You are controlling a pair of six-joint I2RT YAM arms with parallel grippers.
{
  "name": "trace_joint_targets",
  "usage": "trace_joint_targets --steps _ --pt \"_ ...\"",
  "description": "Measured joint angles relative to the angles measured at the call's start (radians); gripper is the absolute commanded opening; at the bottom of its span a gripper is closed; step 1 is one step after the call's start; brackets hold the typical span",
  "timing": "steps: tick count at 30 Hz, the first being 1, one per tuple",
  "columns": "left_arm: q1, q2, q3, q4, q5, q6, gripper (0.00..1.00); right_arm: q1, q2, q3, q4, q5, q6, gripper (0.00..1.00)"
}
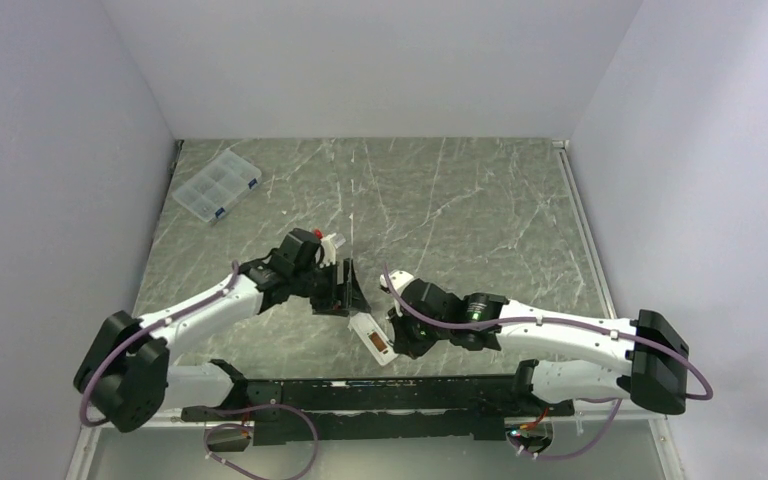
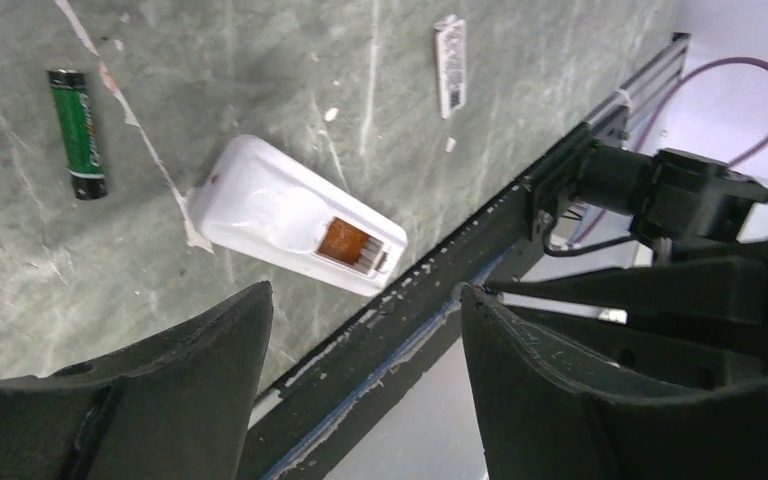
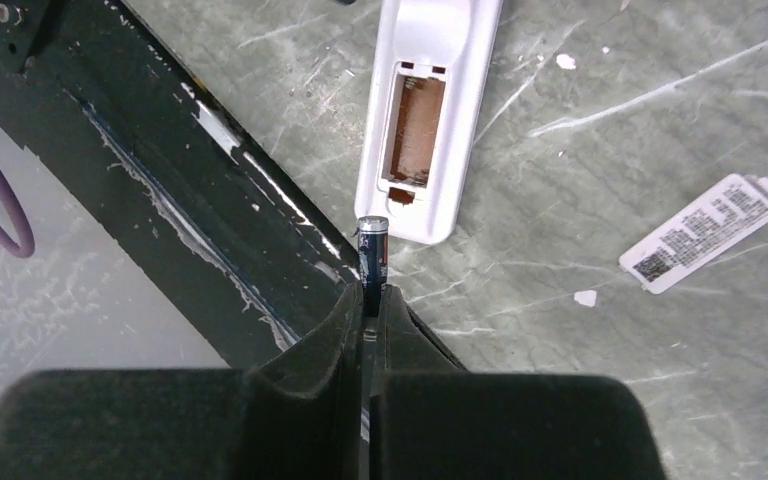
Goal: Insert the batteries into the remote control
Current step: Load the battery into the remote control.
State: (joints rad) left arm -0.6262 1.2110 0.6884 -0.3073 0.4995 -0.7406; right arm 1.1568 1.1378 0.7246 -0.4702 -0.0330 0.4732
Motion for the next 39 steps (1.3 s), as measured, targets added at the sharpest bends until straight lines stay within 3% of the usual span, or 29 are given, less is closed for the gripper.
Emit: trace_joint_targets --steps 12,39 --pt "-0.002 0.188 0.008 0.122 -0.056 0.040 0.56 0.000 0.104 0.000 0.007 -0.038 0.153 0.00" --pt "-0.002 0.220 -0.076 0.242 -0.105 0.093 0.52 -0.043 0.394 0.180 -0.008 -0.068 0.219 0.00"
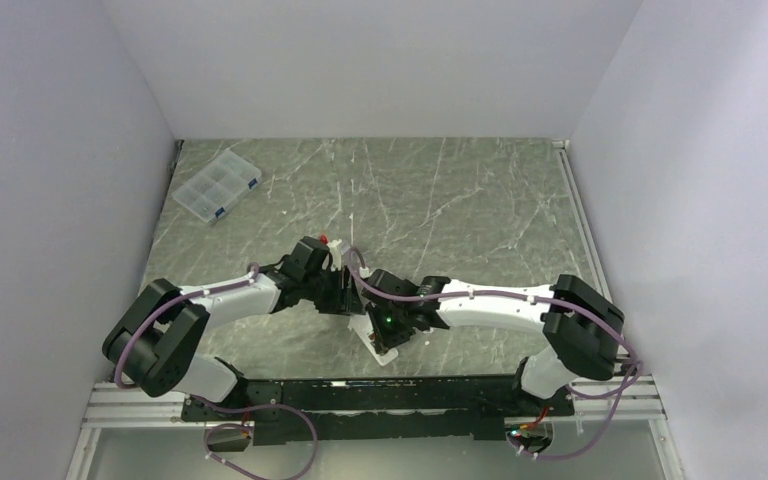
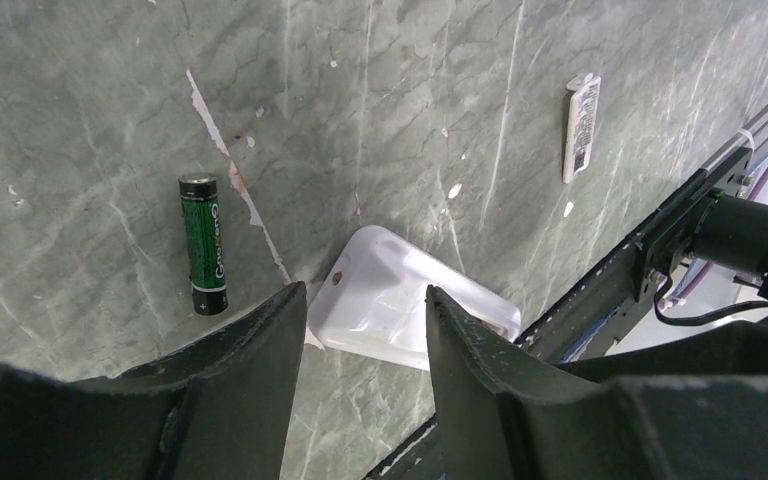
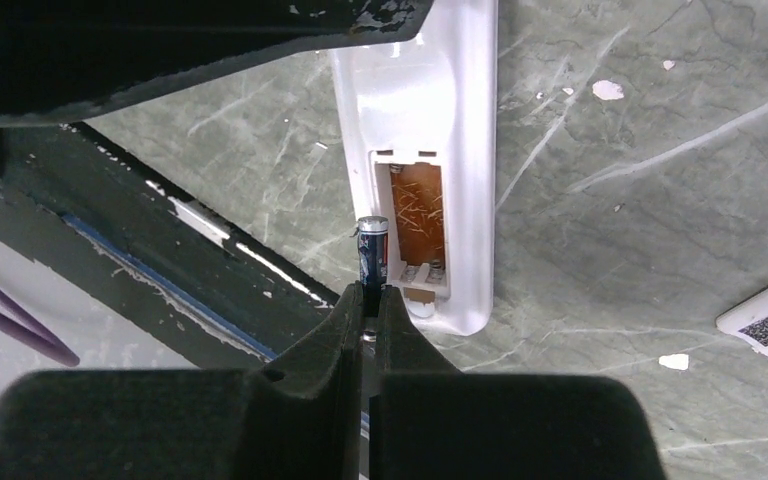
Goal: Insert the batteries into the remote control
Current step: Load the battery into the remote control.
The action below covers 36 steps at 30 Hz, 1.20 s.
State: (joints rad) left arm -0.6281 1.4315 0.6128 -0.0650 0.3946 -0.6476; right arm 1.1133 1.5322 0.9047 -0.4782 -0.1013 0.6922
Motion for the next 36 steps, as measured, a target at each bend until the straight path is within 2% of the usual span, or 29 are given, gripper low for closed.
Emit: trace_joint_targets --steps 31,36 --pt "0.000 0.000 -0.019 0.018 0.001 0.026 0.51 -0.014 0.077 0.052 -0.035 0.033 0.011 0.00" --pt "0.000 0.000 -0.019 0.017 0.000 0.027 0.51 -0.014 0.090 0.056 -0.033 0.032 0.011 0.03"
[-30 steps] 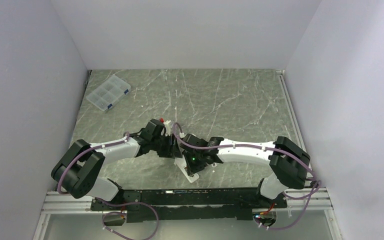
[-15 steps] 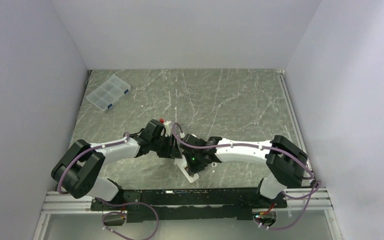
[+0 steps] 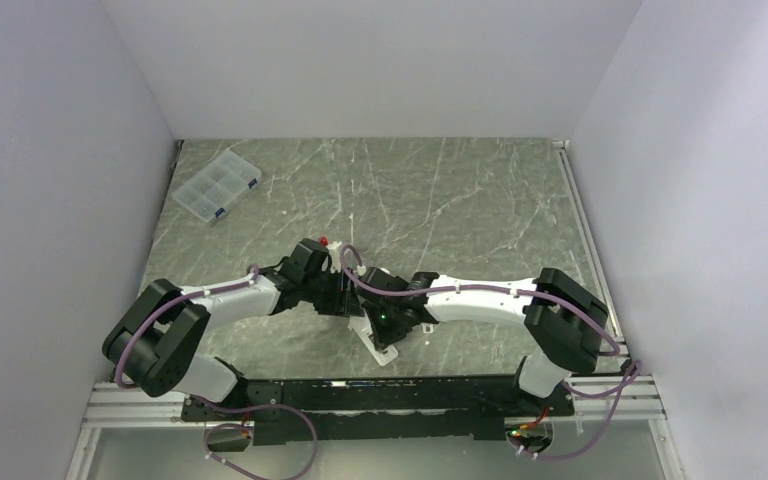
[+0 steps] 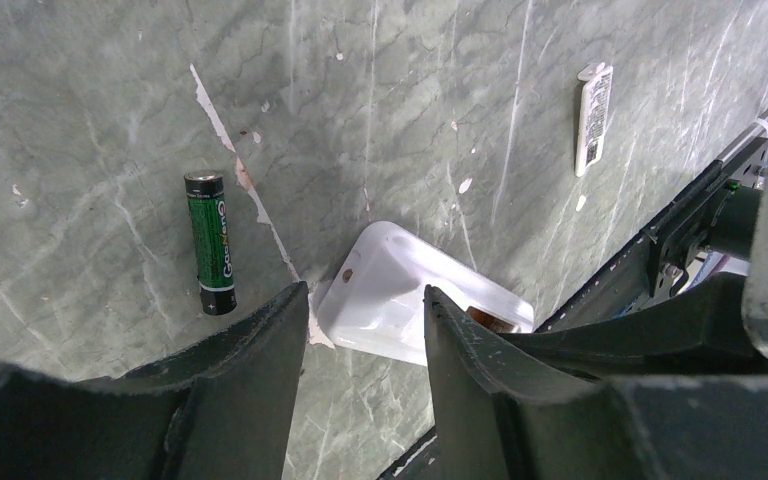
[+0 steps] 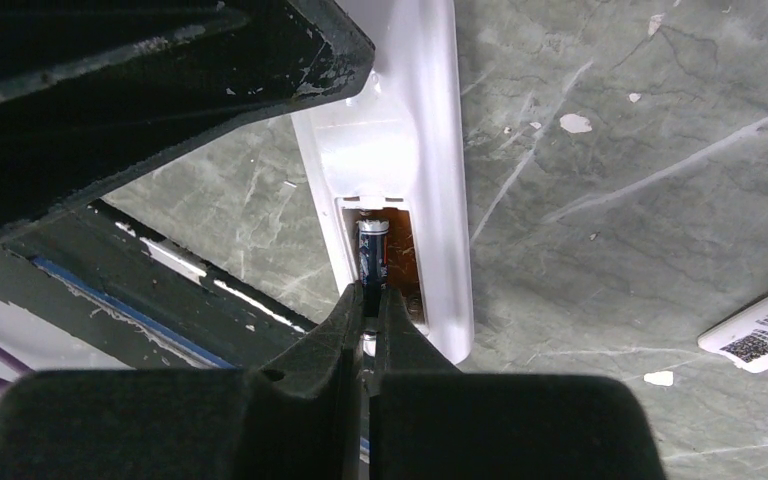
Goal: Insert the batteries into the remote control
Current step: Load the battery into the remote control.
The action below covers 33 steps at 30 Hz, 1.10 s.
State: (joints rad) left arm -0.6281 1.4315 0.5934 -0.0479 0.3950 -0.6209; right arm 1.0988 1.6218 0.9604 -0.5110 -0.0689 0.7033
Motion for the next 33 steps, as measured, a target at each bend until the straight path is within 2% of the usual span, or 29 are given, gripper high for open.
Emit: trace_joint_targets --steps 13,33 --pt "0.000 0.000 0.000 0.000 0.000 0.000 0.51 0.000 0.001 0.001 0.001 0.000 0.000 0.11" --pt "0.000 0.000 0.000 -0.001 0.000 0.000 0.51 0.000 0.002 0.004 0.004 0.000 0.000 0.17"
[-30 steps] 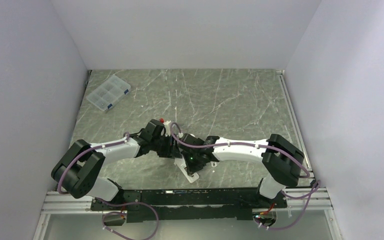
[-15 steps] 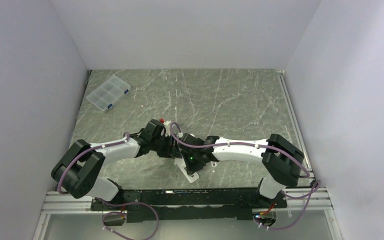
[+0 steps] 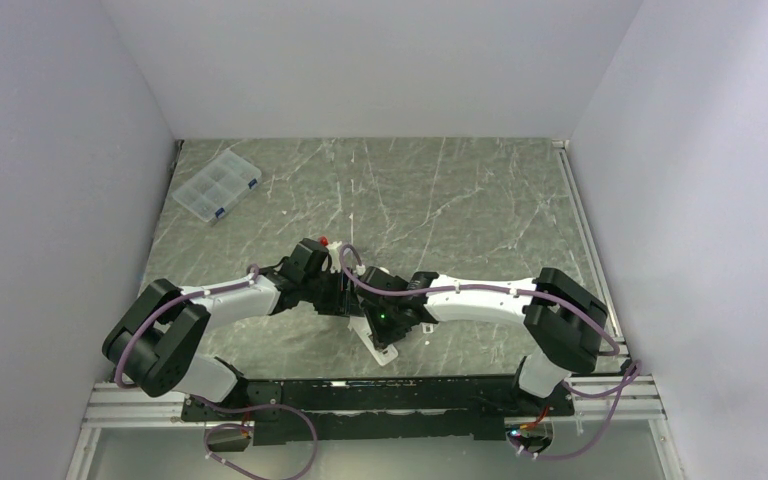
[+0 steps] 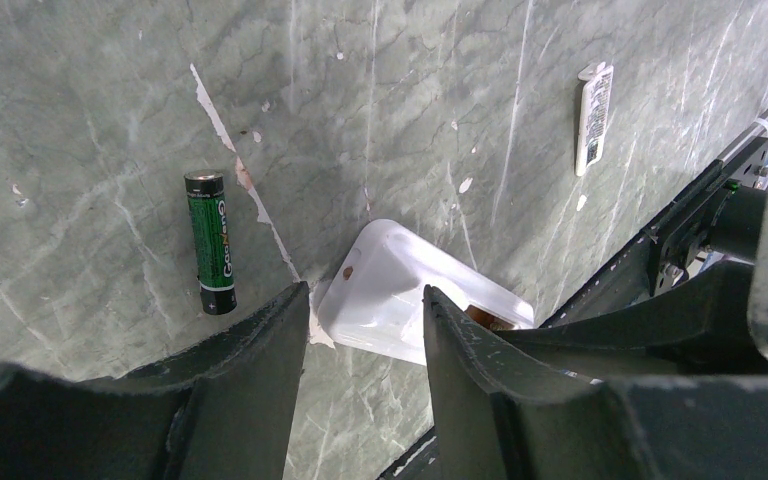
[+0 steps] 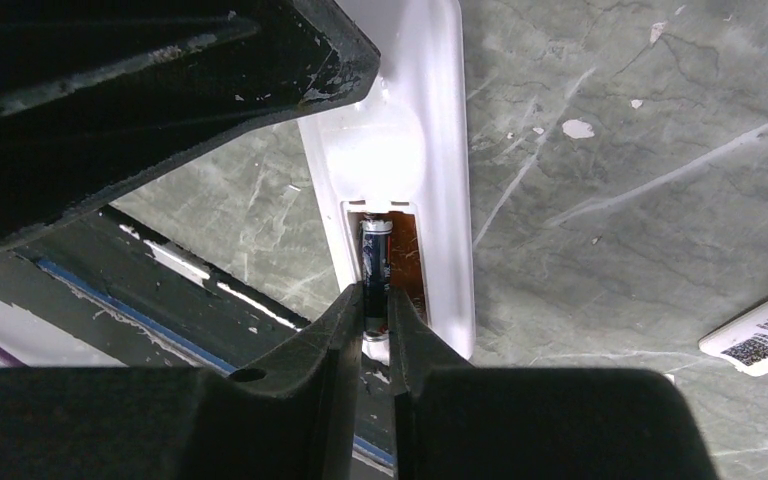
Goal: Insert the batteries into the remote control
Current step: Load the battery into the remote control.
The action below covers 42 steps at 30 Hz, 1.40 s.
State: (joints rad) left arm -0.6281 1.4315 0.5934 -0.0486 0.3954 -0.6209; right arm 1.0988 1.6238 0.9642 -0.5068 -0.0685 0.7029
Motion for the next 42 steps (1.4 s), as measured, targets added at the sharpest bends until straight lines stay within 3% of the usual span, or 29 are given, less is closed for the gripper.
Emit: trace_joint_targets --steps 42 --pt "0.000 0.000 0.000 0.000 0.000 0.008 0.50 0.000 -0.022 0.008 -0.007 0.022 -0.002 0.25"
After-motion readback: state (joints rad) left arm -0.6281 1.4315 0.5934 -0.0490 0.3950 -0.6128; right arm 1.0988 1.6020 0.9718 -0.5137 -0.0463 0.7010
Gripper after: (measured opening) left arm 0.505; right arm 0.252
